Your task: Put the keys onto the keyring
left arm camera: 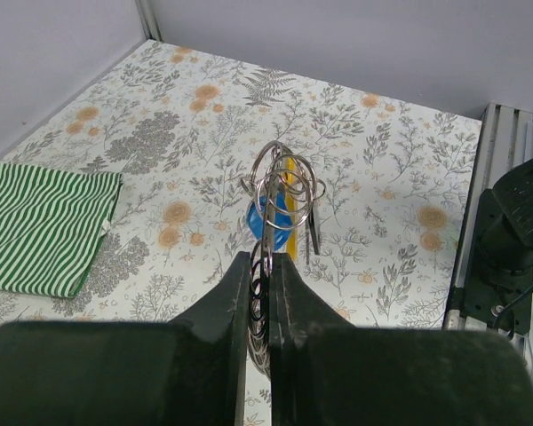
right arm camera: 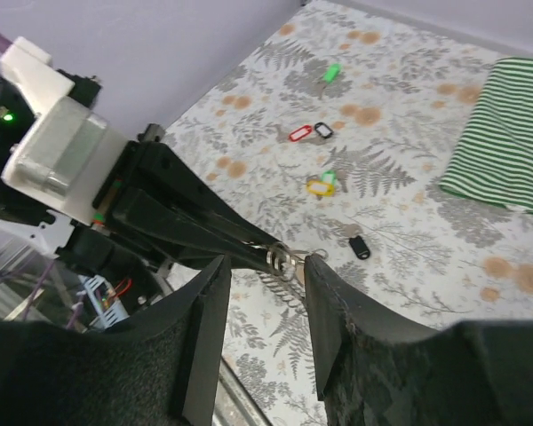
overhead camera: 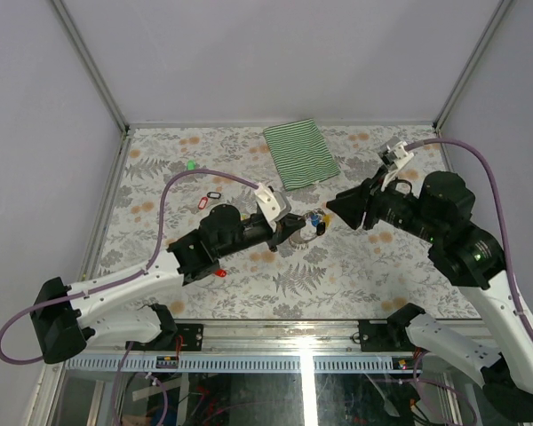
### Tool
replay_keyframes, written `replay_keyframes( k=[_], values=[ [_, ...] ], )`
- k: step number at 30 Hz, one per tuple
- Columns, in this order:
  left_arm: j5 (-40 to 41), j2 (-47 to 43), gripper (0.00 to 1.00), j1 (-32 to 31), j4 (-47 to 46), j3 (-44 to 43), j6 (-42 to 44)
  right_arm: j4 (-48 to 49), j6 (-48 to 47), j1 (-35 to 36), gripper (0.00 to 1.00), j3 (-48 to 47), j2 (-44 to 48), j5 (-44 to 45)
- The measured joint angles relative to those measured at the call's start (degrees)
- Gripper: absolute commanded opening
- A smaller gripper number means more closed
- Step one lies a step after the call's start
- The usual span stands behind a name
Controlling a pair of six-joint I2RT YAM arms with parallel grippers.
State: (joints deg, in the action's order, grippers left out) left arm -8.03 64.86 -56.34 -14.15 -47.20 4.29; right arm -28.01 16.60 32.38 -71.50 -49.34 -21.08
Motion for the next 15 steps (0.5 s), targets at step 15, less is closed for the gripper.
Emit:
replay_keyframes(
  k=[15],
  values=[
    [2.32, -4.15, 0.00, 0.00, -3.04, 2.40, -4.57, -6.86, -4.63, 0.00, 0.61, 0.09, -3.98, 5.11]
  ],
)
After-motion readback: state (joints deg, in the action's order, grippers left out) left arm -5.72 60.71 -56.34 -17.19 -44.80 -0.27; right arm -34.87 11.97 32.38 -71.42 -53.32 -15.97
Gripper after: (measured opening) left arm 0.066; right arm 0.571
